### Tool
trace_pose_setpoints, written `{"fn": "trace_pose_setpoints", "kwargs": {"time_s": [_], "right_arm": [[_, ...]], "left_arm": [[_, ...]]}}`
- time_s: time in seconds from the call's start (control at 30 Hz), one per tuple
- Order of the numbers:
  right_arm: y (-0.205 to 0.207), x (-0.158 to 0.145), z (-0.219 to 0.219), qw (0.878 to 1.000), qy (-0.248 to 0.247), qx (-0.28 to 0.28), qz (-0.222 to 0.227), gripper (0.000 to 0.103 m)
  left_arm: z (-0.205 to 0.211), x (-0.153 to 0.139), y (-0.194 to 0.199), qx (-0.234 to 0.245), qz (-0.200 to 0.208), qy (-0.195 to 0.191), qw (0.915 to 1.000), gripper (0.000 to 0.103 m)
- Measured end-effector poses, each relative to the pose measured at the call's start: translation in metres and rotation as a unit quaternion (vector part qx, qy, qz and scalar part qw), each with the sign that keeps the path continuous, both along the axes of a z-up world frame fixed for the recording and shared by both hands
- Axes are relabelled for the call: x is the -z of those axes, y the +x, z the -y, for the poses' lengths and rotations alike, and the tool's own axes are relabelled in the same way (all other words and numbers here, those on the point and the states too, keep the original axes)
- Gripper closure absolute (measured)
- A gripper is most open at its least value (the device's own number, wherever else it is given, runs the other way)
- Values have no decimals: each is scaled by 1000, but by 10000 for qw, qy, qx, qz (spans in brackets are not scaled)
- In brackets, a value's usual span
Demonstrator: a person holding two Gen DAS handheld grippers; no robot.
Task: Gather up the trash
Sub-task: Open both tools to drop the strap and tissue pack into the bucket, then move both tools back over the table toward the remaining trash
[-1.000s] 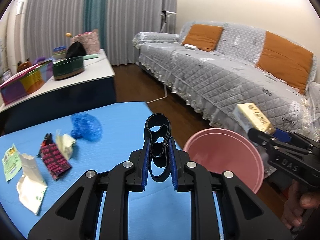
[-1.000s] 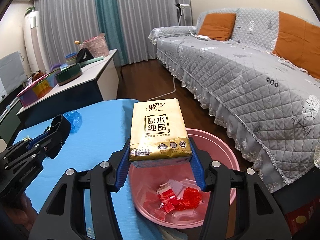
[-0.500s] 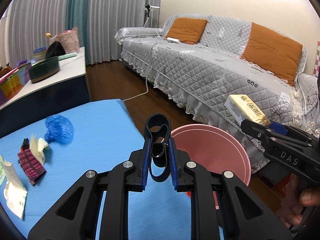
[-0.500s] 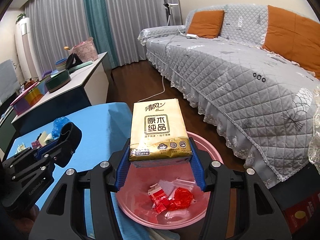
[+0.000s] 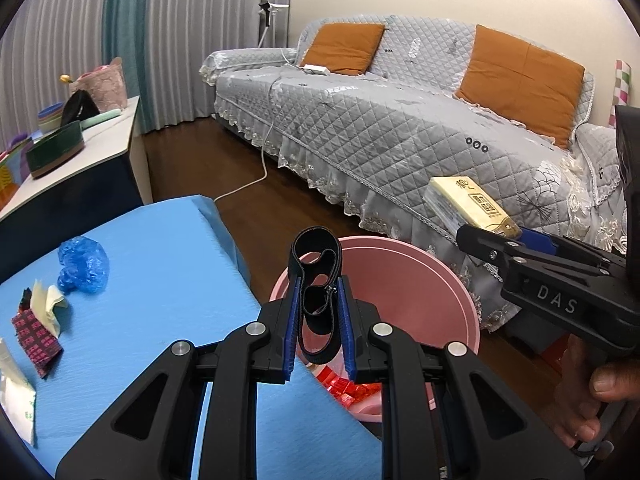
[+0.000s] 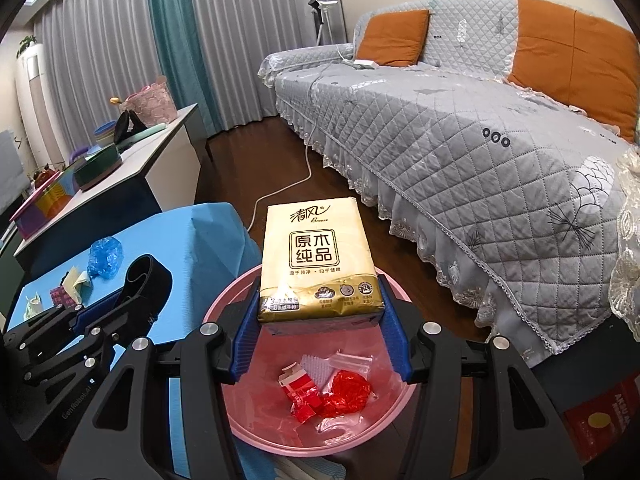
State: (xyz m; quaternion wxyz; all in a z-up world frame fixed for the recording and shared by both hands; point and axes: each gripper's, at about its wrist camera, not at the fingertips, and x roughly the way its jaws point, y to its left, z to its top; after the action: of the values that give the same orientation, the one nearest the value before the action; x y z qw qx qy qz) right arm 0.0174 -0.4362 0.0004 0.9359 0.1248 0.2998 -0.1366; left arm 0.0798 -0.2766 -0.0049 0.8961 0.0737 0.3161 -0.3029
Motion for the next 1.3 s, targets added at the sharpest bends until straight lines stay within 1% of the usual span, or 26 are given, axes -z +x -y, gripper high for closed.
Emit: {"fn": "trace_pose_setpoints", "kwargs": {"time_s": [0.07, 0.13, 0.17, 0.2, 0.23, 0.27, 0.43, 0.6, 1.0, 1.2, 1.27, 1.3], "right_arm": [[0, 1, 0, 10000, 1, 2, -9, 49], [2, 2, 0, 10000, 8, 4, -50, 47], [2, 2, 1, 10000, 9, 13, -70, 45], [3, 2, 1, 9999, -10, 41, -104, 38], [3, 3, 2, 9999, -35, 94, -115, 33], [3, 3, 2, 9998, -39, 132, -117, 32], [3, 3, 7, 9996, 35, 231, -124, 32], [6, 2, 2, 9998, 2, 185, -114, 32], [17, -3, -32, 9999, -157, -41, -27, 32], [22, -11, -58, 9995, -222, -145, 149, 36], [23, -15, -67, 9993, -216, -210, 226, 41], [24, -16, -71, 9991, -225, -250, 269, 45]], "left_arm": [[1, 0, 0, 12, -41, -18, 10000, 84], [1, 0, 0, 19, -68, -55, 10000, 80], [1, 0, 1, 29, -101, -94, 9999, 70], [1, 0, 1, 38, -138, -134, 9998, 62], [0, 0, 1, 20, -134, -148, 9998, 62], [1, 0, 1, 8, -127, -135, 9998, 62], [-1, -1, 2, -31, -121, -157, 9998, 62], [-12, -6, 3, -120, -73, -185, 9997, 62], [-56, -17, 10, -553, 44, -310, 9980, 62], [-87, -22, 14, -838, 113, -331, 9959, 62], [-98, -24, 15, -943, 129, -340, 9949, 62], [-104, -25, 15, -993, 138, -352, 9943, 62]]}}
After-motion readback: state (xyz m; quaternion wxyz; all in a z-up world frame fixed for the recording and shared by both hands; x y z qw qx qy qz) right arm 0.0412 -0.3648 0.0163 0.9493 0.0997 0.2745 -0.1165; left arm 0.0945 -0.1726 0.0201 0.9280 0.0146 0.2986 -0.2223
